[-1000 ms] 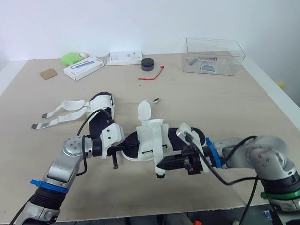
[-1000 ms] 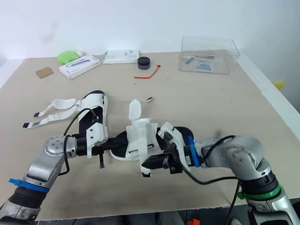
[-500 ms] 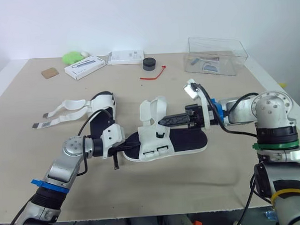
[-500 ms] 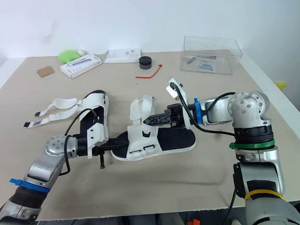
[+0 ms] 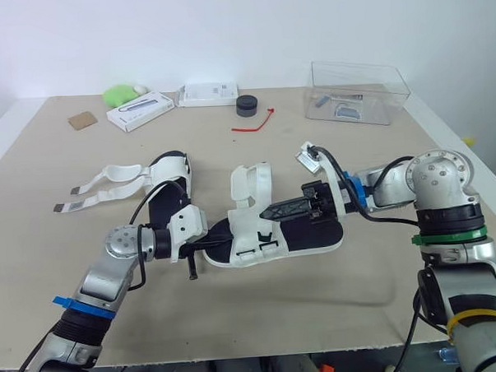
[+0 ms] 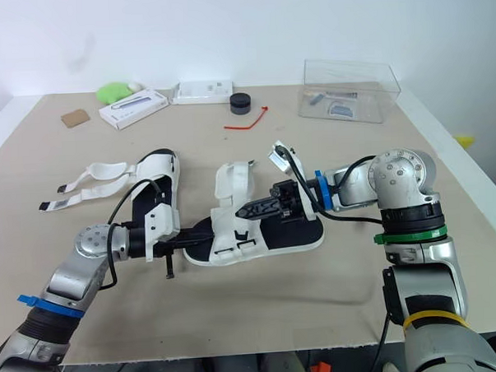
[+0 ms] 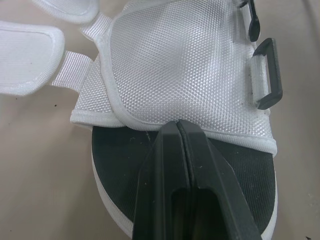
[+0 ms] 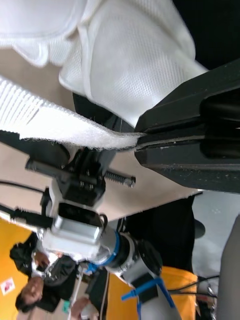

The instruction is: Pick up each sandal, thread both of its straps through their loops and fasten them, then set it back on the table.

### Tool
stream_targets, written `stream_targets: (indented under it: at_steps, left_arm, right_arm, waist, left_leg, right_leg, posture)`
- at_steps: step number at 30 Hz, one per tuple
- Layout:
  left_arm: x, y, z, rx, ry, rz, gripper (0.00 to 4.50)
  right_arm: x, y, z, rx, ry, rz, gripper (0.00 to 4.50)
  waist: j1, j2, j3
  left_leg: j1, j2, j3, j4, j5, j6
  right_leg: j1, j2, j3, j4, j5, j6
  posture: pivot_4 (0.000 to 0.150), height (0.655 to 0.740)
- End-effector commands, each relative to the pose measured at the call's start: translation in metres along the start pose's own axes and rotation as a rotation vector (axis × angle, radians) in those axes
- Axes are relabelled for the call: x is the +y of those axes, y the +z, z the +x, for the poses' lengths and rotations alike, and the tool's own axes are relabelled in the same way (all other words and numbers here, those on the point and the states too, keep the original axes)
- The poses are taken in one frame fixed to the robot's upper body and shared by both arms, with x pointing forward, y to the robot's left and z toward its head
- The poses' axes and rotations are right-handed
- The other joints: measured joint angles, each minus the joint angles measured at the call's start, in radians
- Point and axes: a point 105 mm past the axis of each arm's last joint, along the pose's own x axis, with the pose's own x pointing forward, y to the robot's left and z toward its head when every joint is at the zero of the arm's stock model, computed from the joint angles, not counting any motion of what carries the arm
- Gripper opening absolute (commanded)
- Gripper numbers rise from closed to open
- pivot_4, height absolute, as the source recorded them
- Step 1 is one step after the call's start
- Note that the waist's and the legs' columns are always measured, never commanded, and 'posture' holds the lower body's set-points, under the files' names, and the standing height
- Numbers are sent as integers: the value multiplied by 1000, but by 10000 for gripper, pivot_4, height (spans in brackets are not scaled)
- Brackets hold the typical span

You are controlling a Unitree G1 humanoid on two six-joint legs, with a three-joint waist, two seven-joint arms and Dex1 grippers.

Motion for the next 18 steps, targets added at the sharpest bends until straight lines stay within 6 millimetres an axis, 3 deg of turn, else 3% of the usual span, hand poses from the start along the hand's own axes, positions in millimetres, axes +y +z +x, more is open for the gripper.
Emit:
stream_targets:
  at_steps: [1,8,13,18]
  left_arm:
    - [-2,2,0,0,-7,24,0]
    - [-3,2,0,2,-9,26,0]
    - [-3,1,0,5,-11,27,0]
    - [-2,2,0,6,-12,30,0]
  right_arm:
    - [5,1,-1,2,17,-9,590]
    - [-9,-1,-2,-7,-51,27,590]
    - [-1,16,-4,-42,-25,6,590]
    - [-3,16,-2,-38,-33,10,590]
  waist:
    - [0,0,0]
    - [0,0,0]
    - [-1,0,0]
    - [0,0,0]
  left_leg:
    - [0,0,0,0,0,0]
    - [0,0,0,0,0,0]
    - [0,0,0,0,0,0]
    - [0,0,0,0,0,0]
  right_leg:
    - [0,0,0,0,0,0]
    - [0,0,0,0,0,0]
    - [0,0,0,0,0,0]
    - [0,1,0,0,0,0]
  posture:
    - [1500,7400]
    - [1500,7400]
    - [1500,7400]
    - [1500,7400]
